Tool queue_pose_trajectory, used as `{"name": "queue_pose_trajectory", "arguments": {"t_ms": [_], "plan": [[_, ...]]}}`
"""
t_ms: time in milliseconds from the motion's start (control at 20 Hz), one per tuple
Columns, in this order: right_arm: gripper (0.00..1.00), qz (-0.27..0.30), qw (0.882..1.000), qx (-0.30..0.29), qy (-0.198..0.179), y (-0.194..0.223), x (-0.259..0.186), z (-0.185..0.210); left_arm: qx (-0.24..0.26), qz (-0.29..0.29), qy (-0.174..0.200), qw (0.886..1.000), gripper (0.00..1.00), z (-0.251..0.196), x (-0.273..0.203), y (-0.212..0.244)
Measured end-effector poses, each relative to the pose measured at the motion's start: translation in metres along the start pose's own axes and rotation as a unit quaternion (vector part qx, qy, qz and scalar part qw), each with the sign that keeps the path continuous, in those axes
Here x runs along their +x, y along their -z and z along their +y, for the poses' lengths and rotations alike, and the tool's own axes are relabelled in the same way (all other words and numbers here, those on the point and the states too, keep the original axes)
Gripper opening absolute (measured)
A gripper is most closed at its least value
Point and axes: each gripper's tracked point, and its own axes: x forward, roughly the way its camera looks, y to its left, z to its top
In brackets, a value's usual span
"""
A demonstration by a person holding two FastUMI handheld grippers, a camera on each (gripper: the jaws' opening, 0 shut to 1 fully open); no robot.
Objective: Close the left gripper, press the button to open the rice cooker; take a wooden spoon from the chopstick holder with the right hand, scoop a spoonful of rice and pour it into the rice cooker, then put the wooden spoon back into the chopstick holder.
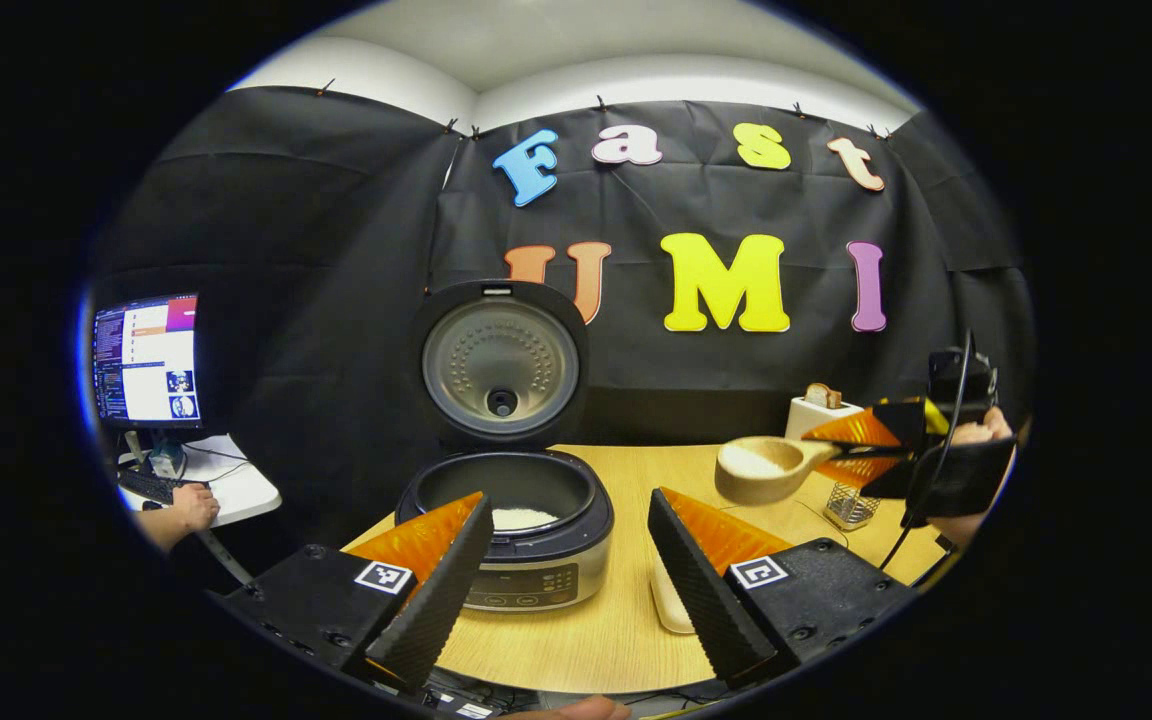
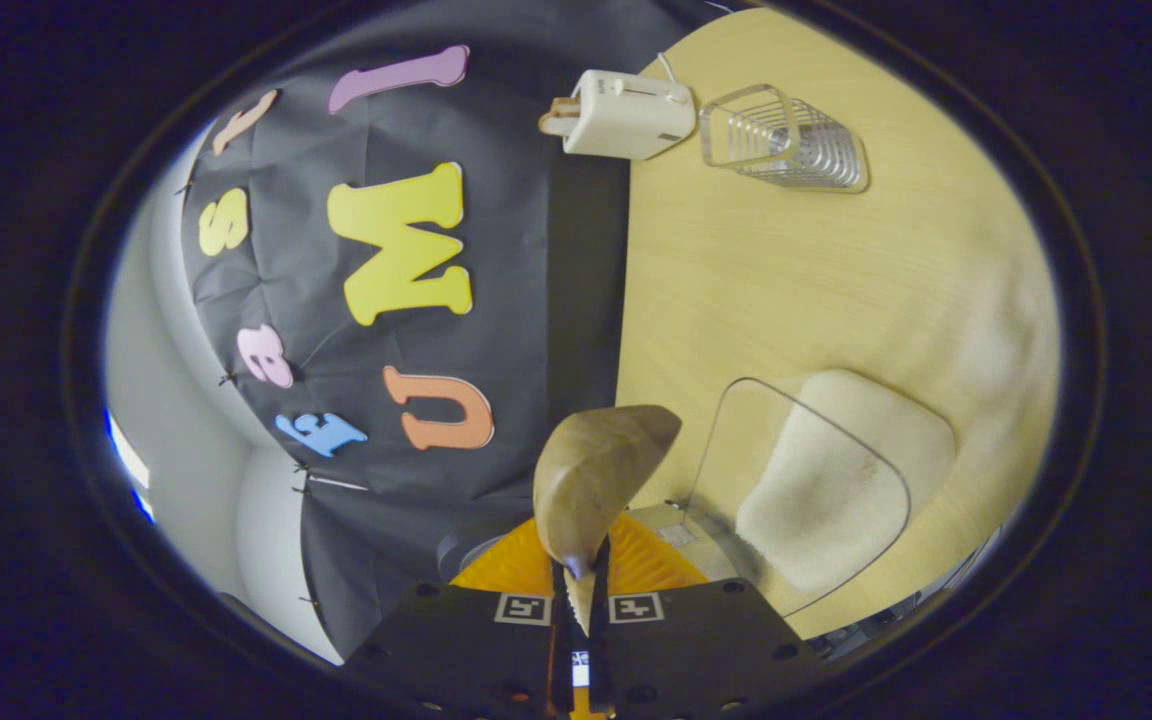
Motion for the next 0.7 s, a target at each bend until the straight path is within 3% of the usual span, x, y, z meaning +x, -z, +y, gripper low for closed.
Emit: {"name": "queue_pose_trajectory", "arguments": {"t_ms": [350, 700], "plan": [[0.06, 0.0, 0.997, -0.08, -0.008, 0.051, 0.03, 0.057, 0.011, 0.008, -0.019, 1.0, 0.99, 0.021, 0.0, 0.006], [0.06, 0.008, 0.987, -0.157, 0.029, 0.11, 0.083, 0.072, 0.029, 0.013, -0.013, 0.999, 0.99, 0.029, -0.004, 0.01]]}}
